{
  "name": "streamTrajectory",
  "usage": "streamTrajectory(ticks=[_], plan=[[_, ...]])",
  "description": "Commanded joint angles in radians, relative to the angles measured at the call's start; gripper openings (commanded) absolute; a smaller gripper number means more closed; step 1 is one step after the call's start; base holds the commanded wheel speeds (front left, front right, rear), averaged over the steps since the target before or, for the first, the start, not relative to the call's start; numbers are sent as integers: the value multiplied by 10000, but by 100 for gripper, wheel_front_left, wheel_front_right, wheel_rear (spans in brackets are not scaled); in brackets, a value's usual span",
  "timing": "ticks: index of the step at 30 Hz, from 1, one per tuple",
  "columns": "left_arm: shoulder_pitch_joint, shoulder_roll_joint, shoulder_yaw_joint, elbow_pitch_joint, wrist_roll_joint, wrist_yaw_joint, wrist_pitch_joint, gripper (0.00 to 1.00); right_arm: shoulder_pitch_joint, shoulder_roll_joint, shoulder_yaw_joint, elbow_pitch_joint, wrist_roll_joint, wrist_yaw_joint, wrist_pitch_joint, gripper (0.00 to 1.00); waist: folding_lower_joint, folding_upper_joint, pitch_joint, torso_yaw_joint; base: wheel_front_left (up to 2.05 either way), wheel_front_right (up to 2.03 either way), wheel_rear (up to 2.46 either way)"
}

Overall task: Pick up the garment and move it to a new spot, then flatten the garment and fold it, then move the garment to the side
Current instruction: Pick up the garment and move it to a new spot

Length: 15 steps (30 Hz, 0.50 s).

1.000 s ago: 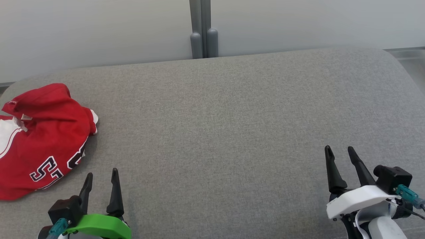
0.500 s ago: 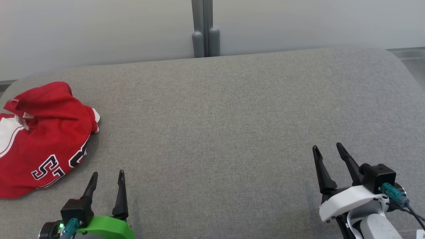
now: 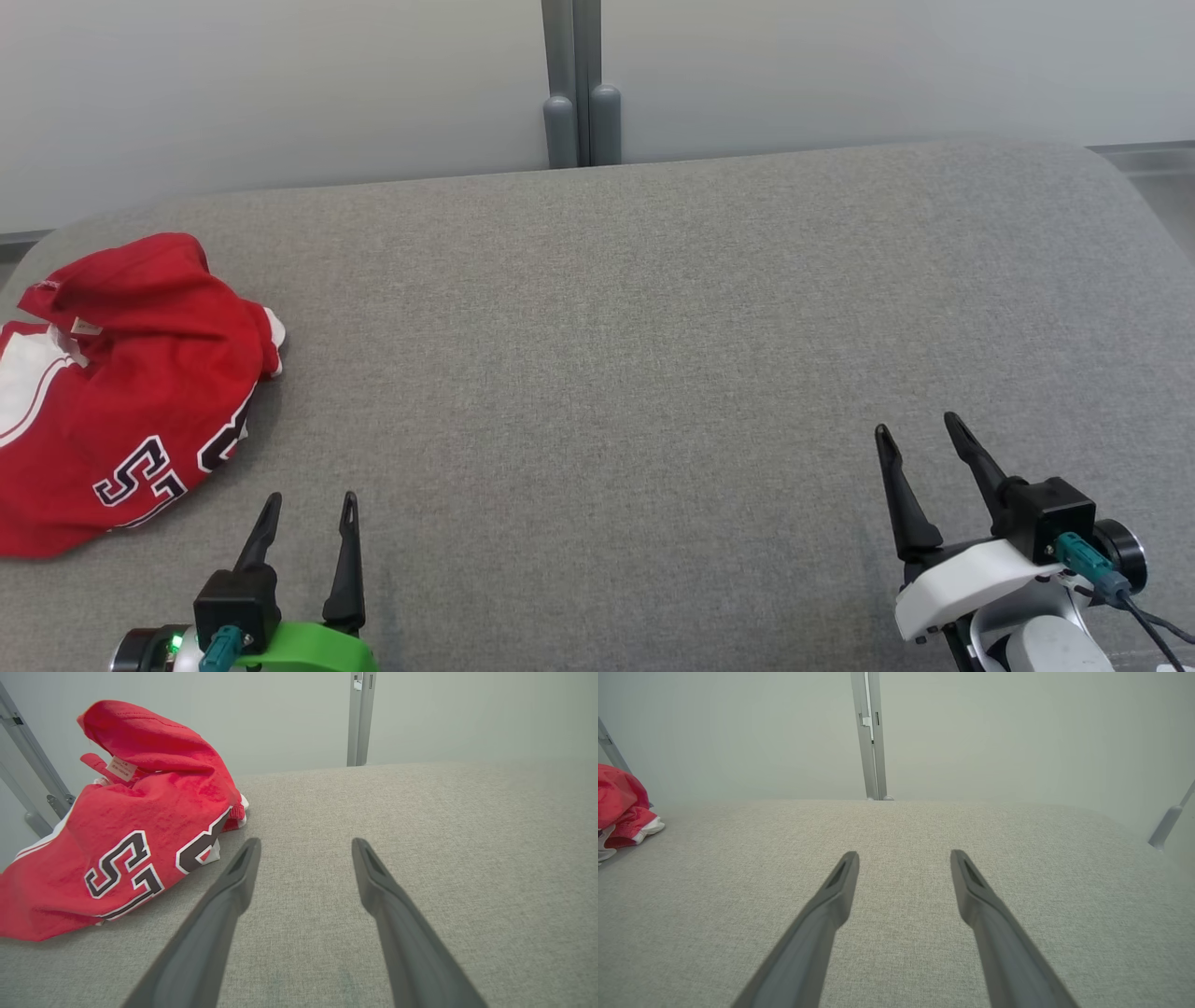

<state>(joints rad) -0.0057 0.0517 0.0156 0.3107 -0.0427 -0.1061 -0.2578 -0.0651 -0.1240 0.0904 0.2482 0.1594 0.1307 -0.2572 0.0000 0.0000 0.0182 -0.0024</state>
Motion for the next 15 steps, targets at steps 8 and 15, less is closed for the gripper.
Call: streamTrajectory(ticks=[8, 15], plan=[[99, 33, 41, 20, 65, 106, -67, 100, 194, -37, -126, -145, -216, 1, -92, 100, 0, 0, 50, 354, 0, 0, 0], [-26, 21, 176, 98, -131, 186, -67, 100, 59, -69, 1, -294, -106, 1, -92, 100, 0, 0, 298, 1768, 0, 0, 0]])
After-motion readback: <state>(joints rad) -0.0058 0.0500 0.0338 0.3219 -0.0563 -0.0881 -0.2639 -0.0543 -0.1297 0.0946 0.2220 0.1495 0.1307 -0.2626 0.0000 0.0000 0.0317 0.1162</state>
